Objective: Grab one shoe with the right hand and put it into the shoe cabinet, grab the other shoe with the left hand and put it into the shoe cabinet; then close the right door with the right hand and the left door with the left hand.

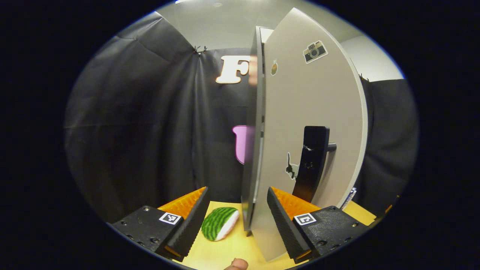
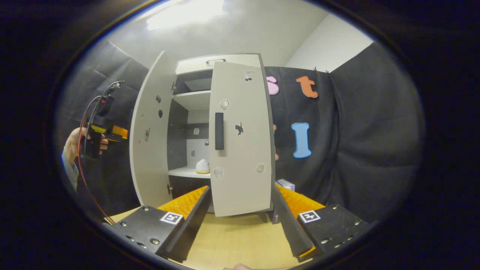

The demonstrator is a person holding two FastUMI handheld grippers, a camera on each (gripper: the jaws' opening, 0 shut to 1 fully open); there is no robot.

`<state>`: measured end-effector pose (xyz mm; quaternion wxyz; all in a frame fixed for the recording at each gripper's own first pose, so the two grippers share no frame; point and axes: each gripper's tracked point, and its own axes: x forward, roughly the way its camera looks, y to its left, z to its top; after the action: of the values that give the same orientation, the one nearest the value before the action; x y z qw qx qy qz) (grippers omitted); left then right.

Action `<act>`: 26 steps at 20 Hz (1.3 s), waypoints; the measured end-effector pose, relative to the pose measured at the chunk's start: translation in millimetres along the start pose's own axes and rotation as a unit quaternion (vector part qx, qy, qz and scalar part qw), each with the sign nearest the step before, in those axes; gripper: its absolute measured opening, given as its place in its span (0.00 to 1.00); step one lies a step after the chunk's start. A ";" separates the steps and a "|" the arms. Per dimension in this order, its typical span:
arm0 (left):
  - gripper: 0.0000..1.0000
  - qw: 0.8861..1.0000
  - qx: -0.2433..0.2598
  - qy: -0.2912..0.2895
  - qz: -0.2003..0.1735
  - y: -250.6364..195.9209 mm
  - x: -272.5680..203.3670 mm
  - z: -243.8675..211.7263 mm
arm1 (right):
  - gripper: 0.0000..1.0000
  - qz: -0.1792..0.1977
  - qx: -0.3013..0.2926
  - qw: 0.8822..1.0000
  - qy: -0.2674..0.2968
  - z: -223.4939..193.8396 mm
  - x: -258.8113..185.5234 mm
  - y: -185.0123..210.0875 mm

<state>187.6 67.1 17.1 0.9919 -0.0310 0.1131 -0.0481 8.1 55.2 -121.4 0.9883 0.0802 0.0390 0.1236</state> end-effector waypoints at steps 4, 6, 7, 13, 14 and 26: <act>0.94 1.000 0.017 -0.008 0.016 -11.9 7.7 3.3 | 0.96 -0.019 0.010 1.000 0.009 -6.8 -8.1 -18.9; 0.89 0.999 0.028 -0.016 0.025 -14.1 7.0 4.2 | 0.97 -0.036 0.009 0.999 0.012 -9.9 -6.6 -31.4; 0.89 0.999 0.034 -0.020 0.031 -14.5 5.7 5.3 | 0.97 -0.049 0.009 0.999 0.011 -10.6 -6.8 -39.0; 0.94 0.999 0.029 -0.024 0.026 -37.6 12.1 4.2 | 0.96 -0.098 0.019 0.995 0.010 -12.8 -5.4 -65.4; 0.94 0.999 0.032 -0.025 0.026 -41.7 13.7 2.8 | 0.96 -0.103 0.020 0.994 0.007 -10.9 -7.0 -67.2; 0.97 0.998 0.057 -0.032 -0.011 -116.7 18.3 -9.9 | 0.97 -0.081 -0.015 0.996 -0.014 -5.1 -6.2 -46.3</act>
<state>192.7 -51.3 11.8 0.9946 0.0229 0.0782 -0.0646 12.6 10.1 -133.9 0.9966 0.0635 0.0298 0.0423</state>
